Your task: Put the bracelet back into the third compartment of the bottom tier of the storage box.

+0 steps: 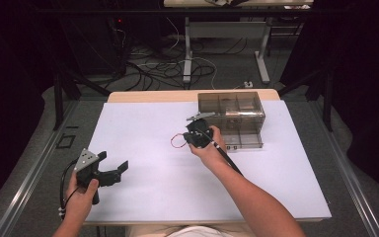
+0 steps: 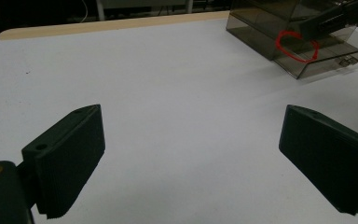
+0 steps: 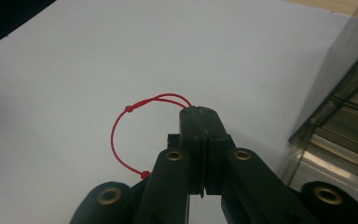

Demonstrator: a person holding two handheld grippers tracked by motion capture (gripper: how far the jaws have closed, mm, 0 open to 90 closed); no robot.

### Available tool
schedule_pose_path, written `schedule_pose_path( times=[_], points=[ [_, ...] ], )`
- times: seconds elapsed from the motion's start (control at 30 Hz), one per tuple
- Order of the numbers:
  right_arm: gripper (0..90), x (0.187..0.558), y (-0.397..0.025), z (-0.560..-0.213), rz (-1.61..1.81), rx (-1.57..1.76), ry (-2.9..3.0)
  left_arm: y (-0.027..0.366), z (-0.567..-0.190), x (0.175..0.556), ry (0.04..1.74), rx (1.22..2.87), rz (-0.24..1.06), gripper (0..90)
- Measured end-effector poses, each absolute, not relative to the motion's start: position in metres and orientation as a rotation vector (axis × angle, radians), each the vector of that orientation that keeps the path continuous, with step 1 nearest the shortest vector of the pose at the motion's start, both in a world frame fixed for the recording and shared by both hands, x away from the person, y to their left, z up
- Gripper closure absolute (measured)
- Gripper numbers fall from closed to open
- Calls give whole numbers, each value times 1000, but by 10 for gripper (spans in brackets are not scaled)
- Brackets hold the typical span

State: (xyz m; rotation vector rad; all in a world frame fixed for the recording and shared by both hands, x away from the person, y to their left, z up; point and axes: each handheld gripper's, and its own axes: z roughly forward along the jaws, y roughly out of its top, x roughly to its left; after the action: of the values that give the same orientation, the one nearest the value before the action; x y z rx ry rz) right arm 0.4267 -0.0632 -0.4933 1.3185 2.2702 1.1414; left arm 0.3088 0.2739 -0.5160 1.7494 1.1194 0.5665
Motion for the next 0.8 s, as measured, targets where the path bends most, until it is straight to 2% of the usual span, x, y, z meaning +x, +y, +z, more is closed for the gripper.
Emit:
schedule_pose_path(
  times=[0.8],
  points=[
    [900,435,-137,-484,1147,1435,2135,273,-516,309,1122,1749,571,72]
  ],
)
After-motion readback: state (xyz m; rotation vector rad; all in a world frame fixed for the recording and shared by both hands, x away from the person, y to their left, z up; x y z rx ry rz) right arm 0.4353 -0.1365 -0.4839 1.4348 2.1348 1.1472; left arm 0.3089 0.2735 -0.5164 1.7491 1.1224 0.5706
